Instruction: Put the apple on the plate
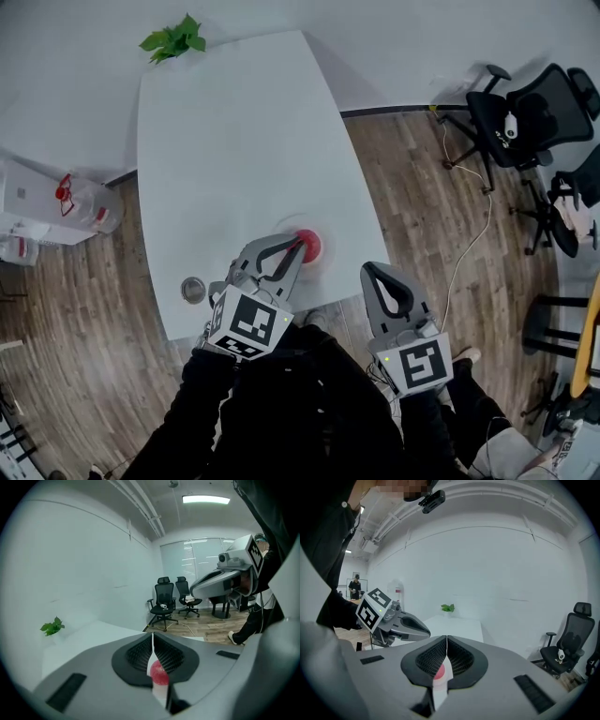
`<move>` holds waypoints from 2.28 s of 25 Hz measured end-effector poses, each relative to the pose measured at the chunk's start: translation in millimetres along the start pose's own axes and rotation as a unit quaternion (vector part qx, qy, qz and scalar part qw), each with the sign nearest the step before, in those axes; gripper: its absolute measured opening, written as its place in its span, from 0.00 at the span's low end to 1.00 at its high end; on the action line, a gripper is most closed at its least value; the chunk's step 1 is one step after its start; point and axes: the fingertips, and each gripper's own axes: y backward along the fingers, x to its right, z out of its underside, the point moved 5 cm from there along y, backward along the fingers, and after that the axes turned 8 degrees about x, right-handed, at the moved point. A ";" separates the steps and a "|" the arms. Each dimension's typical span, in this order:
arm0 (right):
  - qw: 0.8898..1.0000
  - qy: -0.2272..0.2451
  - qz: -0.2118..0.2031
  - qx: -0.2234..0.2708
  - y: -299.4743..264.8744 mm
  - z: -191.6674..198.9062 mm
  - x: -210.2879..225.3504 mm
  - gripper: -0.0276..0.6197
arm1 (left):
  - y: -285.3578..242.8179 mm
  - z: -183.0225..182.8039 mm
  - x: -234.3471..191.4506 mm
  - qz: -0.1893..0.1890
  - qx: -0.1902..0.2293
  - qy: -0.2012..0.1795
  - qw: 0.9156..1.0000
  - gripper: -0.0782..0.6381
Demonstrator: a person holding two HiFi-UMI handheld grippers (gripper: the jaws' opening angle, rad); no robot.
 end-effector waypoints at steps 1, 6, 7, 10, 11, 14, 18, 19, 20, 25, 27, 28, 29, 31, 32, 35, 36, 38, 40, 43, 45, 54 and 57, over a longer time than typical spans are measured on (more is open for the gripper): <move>1.000 0.001 -0.002 0.004 -0.5 -2.1 -1.5 0.11 | 4.6 -6.5 -0.3 -0.002 0.005 -0.001 1.000 0.14; 1.000 0.003 -0.009 0.020 3.4 -11.4 -8.8 0.11 | 26.0 -32.0 0.3 -0.015 0.014 -0.005 1.000 0.13; 1.000 0.004 -0.010 0.021 4.9 -12.9 -9.5 0.11 | 29.8 -36.2 0.0 -0.017 0.014 -0.006 1.000 0.13; 1.000 0.010 -0.014 0.023 5.7 -16.8 -11.7 0.11 | 41.1 -47.3 -3.8 -0.024 0.022 -0.006 0.999 0.13; 1.000 0.012 -0.015 0.024 5.5 -17.9 -13.0 0.11 | 45.0 -50.4 -4.8 -0.026 0.028 -0.003 0.999 0.13; 0.999 0.016 -0.020 0.026 6.8 -19.5 -15.9 0.11 | 55.5 -60.9 -3.9 -0.039 0.039 0.006 0.998 0.13; 0.999 0.022 -0.025 0.032 6.7 -22.1 -18.3 0.10 | 63.3 -67.2 0.1 -0.046 0.043 0.001 0.998 0.13; 0.999 0.024 -0.026 0.034 6.9 -23.0 -19.6 0.10 | 64.5 -68.7 0.9 -0.046 0.044 0.000 0.998 0.13; 0.999 0.024 -0.026 0.035 7.3 -23.6 -21.1 0.10 | 65.7 -69.7 1.6 -0.046 0.045 -0.001 0.998 0.13; 0.999 0.024 -0.021 0.039 13.4 -24.9 -26.0 0.10 | 69.1 -73.0 6.8 -0.044 0.051 -0.007 0.998 0.13; 0.999 0.028 -0.020 0.040 15.1 -25.2 -26.8 0.10 | 69.5 -73.3 9.2 -0.043 0.053 -0.008 0.998 0.13; 0.999 0.029 -0.019 0.040 16.1 -25.3 -26.9 0.10 | 69.5 -73.3 10.3 -0.042 0.054 -0.009 0.998 0.13; 0.999 0.029 -0.017 0.039 17.3 -25.2 -27.1 0.10 | 69.5 -73.3 11.6 -0.041 0.054 -0.009 0.998 0.13; 0.999 0.028 -0.015 0.038 19.9 -25.1 -27.1 0.10 | 69.2 -73.5 14.3 -0.038 0.054 -0.009 0.998 0.13; 0.999 0.028 -0.014 0.038 21.2 -25.1 -27.1 0.10 | 68.8 -73.6 15.7 -0.036 0.054 -0.008 0.998 0.13; 0.999 0.030 -0.012 0.038 25.3 -25.0 -27.3 0.10 | 67.8 -74.0 20.0 -0.032 0.054 -0.008 0.998 0.13; 0.999 0.031 -0.010 0.038 26.7 -24.7 -27.4 0.10 | 67.6 -74.3 21.4 -0.030 0.055 -0.008 0.998 0.13; 0.999 0.031 -0.009 0.036 28.6 -24.5 -27.5 0.10 | 67.3 -75.6 23.4 -0.027 0.058 -0.009 0.998 0.13; 0.999 0.033 -0.009 0.034 30.3 -24.1 -27.7 0.10 | 66.4 -76.9 25.2 -0.025 0.060 -0.011 0.998 0.13; 0.999 0.035 -0.009 0.034 34.2 -22.4 -27.9 0.10 | 64.6 -77.2 29.8 -0.022 0.060 -0.013 0.998 0.13; 0.999 0.033 -0.007 0.034 36.2 -21.2 -28.1 0.10 | 64.2 -76.5 32.6 -0.019 0.060 -0.012 0.998 0.13; 0.999 0.033 -0.006 0.032 38.4 -18.6 -28.8 0.10 | 63.1 -73.6 37.0 -0.012 0.059 -0.007 0.998 0.13; 0.999 0.032 -0.008 0.031 35.9 -19.7 -29.3 0.10 | 63.6 -72.9 34.6 -0.013 0.057 -0.005 0.998 0.13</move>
